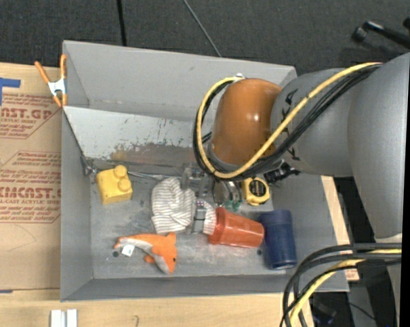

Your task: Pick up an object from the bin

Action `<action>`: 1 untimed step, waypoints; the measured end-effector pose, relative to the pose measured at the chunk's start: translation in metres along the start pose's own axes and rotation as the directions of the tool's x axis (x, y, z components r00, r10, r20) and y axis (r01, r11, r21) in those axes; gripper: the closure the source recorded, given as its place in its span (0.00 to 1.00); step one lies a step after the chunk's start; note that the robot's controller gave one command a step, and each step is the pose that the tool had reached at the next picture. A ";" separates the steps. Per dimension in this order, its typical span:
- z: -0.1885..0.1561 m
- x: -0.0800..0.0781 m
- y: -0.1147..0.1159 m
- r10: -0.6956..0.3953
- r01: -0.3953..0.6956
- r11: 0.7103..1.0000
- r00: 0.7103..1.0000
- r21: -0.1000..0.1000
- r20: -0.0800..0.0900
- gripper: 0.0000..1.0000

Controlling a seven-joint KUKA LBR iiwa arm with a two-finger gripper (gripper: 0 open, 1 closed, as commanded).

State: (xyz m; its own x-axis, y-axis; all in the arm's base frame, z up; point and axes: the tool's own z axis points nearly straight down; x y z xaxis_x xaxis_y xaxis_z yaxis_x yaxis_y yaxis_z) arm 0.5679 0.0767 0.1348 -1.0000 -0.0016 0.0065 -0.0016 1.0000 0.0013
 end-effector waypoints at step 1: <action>-0.005 -0.002 0.000 0.001 -0.001 1.000 1.000 -0.001 0.008 0.00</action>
Offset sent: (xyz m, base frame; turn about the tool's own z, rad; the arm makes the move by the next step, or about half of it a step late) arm -0.0704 -0.0419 -0.0648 0.0943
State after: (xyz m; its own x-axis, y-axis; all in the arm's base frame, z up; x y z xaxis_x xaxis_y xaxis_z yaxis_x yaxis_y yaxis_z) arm 0.5698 0.0764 0.1396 -1.0000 -0.0008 -0.0011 -0.0008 1.0000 0.0019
